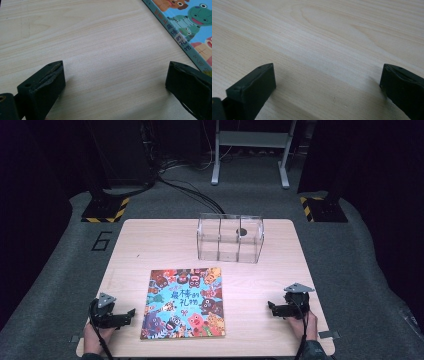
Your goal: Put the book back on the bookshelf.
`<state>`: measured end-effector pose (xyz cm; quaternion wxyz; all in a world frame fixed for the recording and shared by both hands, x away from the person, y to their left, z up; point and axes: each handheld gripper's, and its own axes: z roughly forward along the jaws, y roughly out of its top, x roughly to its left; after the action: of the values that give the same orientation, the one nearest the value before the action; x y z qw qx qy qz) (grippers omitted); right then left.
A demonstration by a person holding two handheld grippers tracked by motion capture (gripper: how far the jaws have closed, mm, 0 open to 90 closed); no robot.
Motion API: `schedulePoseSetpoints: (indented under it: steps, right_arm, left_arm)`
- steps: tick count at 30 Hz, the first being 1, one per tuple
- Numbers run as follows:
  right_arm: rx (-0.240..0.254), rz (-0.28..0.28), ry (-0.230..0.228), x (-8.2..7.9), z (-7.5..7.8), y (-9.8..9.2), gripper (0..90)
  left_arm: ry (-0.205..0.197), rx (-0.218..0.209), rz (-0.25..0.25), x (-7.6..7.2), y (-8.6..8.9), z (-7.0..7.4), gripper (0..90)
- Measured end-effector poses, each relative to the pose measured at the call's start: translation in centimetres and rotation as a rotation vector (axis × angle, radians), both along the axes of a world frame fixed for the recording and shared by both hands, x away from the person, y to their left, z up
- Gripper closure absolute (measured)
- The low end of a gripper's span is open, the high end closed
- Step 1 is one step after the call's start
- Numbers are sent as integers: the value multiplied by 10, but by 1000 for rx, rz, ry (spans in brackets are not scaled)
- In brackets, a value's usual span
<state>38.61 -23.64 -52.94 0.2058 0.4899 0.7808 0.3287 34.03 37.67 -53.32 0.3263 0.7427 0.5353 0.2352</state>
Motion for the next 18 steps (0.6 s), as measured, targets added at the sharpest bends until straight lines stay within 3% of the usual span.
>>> schedulePoseSetpoints:
  steps: [7, 10, 11, 14, 18]
  right_arm:
    - [1, -1, 3, 0, 0, 1, 0]
    - [-3, 3, -3, 0, 0, 1, 0]
    - [-4, 3, -3, 0, 0, 0, 0]
    - [0, -2, 1, 0, 0, 1, 0]
    - [0, -3, 1, 0, 0, 1, 0]
  left_arm:
    - [3, 9, -28, 2, 2, 0, 15]
    - [17, 5, -33, 3, 1, 1, 0]
    - [38, 2, -37, 3, 2, 3, 0]
    - [44, -66, -16, 4, 4, 8, 0]
    - [41, -97, -32, 5, 1, 20, 0]
